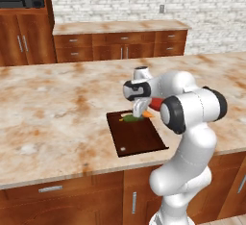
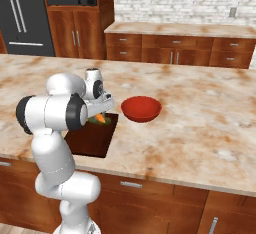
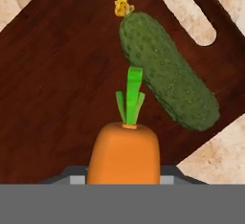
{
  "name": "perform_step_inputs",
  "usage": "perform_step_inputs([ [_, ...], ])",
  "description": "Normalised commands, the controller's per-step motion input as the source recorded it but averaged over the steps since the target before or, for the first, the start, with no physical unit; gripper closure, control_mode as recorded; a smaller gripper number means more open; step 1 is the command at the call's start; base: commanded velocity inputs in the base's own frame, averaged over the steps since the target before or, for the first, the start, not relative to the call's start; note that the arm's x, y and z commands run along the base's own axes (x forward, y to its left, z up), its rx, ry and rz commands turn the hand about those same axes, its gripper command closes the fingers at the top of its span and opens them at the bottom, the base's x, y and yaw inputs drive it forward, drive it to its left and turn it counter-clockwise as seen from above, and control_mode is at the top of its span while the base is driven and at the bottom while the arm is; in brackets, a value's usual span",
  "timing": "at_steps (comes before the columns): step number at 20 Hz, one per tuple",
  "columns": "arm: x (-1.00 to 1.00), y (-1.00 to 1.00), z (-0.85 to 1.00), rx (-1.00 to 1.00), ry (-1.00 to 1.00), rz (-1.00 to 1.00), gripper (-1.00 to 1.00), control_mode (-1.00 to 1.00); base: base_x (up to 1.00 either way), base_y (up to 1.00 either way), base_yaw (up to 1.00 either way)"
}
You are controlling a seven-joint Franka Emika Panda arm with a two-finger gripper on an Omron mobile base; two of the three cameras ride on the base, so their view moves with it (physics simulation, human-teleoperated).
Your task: Place the two vegetables and bowl onto the tray for setting up a vegetable dip station.
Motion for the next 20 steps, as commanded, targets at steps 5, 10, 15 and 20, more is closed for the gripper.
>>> perform_step_inputs([
  [5, 0.09, 0.02, -0.16, 0.00, 0.00, 0.23, 1.00, -1.00, 0.00, 0.00, 0.00],
  [10, 0.14, 0.08, -0.33, 0.00, -0.03, 0.19, 1.00, -1.00, 0.00, 0.00, 0.00],
  [15, 0.17, 0.16, -0.20, 0.00, -0.03, 0.16, 1.00, -1.00, 0.00, 0.00, 0.00],
  [20, 0.10, 0.00, -0.12, 0.00, -0.03, 0.11, 1.00, -1.00, 0.00, 0.00, 0.00],
])
